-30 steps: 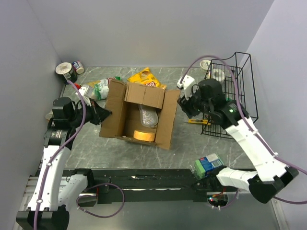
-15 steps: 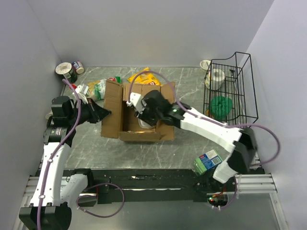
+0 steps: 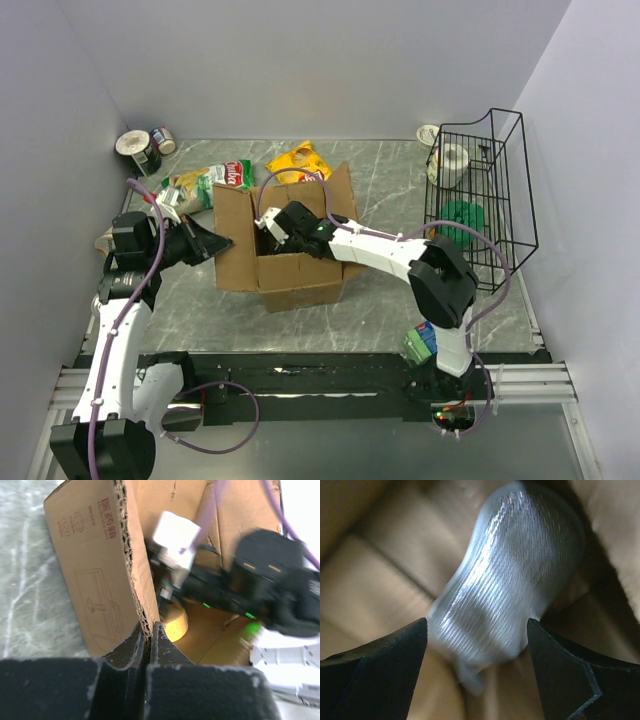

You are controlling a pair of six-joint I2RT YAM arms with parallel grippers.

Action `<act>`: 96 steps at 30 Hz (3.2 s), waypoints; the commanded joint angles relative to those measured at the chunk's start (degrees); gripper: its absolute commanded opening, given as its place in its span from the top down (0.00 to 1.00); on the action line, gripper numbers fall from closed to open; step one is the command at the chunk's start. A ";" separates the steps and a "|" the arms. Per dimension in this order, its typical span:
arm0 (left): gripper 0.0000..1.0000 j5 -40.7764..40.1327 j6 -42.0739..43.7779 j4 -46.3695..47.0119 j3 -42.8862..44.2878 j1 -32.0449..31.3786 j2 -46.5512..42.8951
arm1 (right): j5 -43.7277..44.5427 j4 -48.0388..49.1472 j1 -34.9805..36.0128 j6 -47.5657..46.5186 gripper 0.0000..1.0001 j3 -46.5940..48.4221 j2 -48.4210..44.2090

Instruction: Unpack the express box

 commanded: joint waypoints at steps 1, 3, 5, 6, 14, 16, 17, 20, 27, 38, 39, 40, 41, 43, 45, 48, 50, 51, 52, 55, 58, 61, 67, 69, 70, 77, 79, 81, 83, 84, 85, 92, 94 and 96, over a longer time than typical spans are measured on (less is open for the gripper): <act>0.99 3.20 2.60 -2.59 -1.21 -0.36 0.94 | 4.39 2.57 -1.03 -1.99 0.17 -0.37 5.04; 0.99 3.12 3.21 -2.76 -1.03 -0.36 1.03 | 3.70 3.01 -1.56 -2.78 0.22 -0.64 6.45; 0.99 3.03 3.74 -3.03 -0.94 -0.36 1.03 | 2.73 3.62 -1.82 -4.53 0.30 -1.25 6.81; 0.99 2.94 3.92 -3.12 -0.94 -0.27 0.86 | 0.99 3.19 -1.83 -4.97 0.45 -1.17 6.90; 0.99 1.71 5.15 -1.54 -1.82 -0.36 0.24 | -1.84 0.55 -2.26 -4.36 1.00 5.25 -5.11; 0.99 1.01 4.80 -0.66 -2.44 -0.36 0.07 | -5.33 0.90 -2.53 -5.24 1.00 5.34 -9.08; 0.99 1.18 4.54 0.82 -2.70 -0.36 -0.02 | -6.06 1.16 -2.53 -5.59 1.00 4.90 -13.36; 0.99 1.36 3.92 2.68 -2.70 -0.27 -0.20 | -12.20 1.52 -2.53 -6.74 1.00 3.58 -21.45; 0.99 1.45 6.99 1.98 -0.68 -0.36 -0.63 | -14.86 -0.06 -2.35 -6.65 1.00 0.43 -31.42; 0.99 3.22 5.24 4.97 -2.79 -0.62 -7.76 | -8.34 3.90 3.35 -8.40 0.64 -1.25 -21.65; 0.99 2.86 4.80 4.36 -2.88 -0.62 -7.76 | -10.00 1.54 4.32 -9.02 0.64 -1.69 -23.06; 0.99 2.59 4.45 4.35 -3.14 -0.62 -7.76 | -10.54 0.47 6.59 -9.20 0.63 -2.39 -26.55; 0.99 1.55 3.93 4.53 -3.75 -0.97 -7.67 | -11.24 -0.58 7.74 -9.29 0.62 -4.48 -28.59; 0.99 0.48 2.34 5.14 -4.37 -1.58 -7.75 | -12.30 -2.00 11.85 -9.38 0.61 -8.18 -34.89; 0.99 0.39 0.07 7.42 -5.86 -1.76 -8.28 | -9.24 -0.34 15.12 -9.29 0.59 -15.82 -38.61; 0.99 1.70 -2.31 10.76 -8.15 -2.03 -9.51 | -2.65 5.19 20.23 -11.21 0.57 -25.75 -41.52; 0.99 3.37 -2.41 11.21 -9.55 -2.20 -9.69 | 0.69 12.83 20.59 -10.53 0.52 -31.28 -42.32; 0.99 4.25 -2.06 10.69 -9.64 -2.29 -9.69 | 3.84 14.94 20.41 -10.17 0.49 -31.40 -41.71; 0.99 4.87 -1.71 10.33 -9.64 -2.29 -9.78 | 5.61 16.10 19.89 -10.51 0.48 -30.70 -39.70; 0.99 6.63 -1.09 9.36 -9.64 -2.29 -10.22 | 6.42 17.69 15.15 -11.13 0.49 -26.05 -36.45; 0.99 6.37 -0.65 9.36 -9.12 -2.29 -9.95 | 6.94 15.94 9.53 -9.64 0.50 -19.73 -31.36; 0.99 6.46 -0.56 10.41 -8.77 -2.29 -9.43 | 6.59 13.39 5.30 -6.83 0.50 -14.10 -26.43; 0.99 7.07 0.32 10.51 -8.06 -2.20 -7.76 | 4.75 9.70 1.87 -0.50 0.48 -8.38 -20.79; 0.99 7.25 0.75 10.24 -7.97 -2.20 -7.14 | 4.57 9.95 1.69 -1.20 0.47 -8.02 -18.78; 0.99 7.25 0.67 10.15 -7.97 -2.03 -6.79 | 4.40 10.22 1.52 -1.46 0.46 -7.50 -17.98; 0.99 8.65 -3.89 12.87 -9.03 -0.27 -3.72 | 7.03 7.84 0.55 2.66 0.13 -2.75 -7.35; 0.99 10.40 -4.86 14.98 -9.91 -0.10 -2.40 | 7.12 8.46 0.02 2.67 0.06 -2.40 -4.36; 0.99 10.68 -4.26 14.12 -9.65 -0.01 -1.43 | 8.43 8.29 -1.11 2.40 0.04 -1.35 -0.77; 0.99 10.94 -3.21 13.32 -9.38 0.08 -0.03 | 8.61 8.46 -2.26 2.49 0.04 -0.29 1.26; 0.99 11.37 -3.11 13.14 -9.55 0.08 0.50 | 8.53 8.72 -3.48 2.40 0.04 -0.11 2.67; 0.99 11.81 -3.11 12.88 -9.64 -0.01 1.29 | 8.44 9.07 -3.93 1.27 0.05 -0.11 3.38; 0.99 11.64 -1.97 13.14 -9.91 0.08 4.28 | 6.95 11.36 -6.83 -5.58 0.20 0.15 9.09; 0.99 11.64 -2.14 13.84 -9.91 0.08 4.55 | 5.11 13.11 -6.84 -9.70 0.27 -0.46 9.80; 0.99 11.21 -2.06 14.02 -10.00 -0.01 4.72 | 2.48 13.12 -6.92 -12.09 0.49 -0.46 10.50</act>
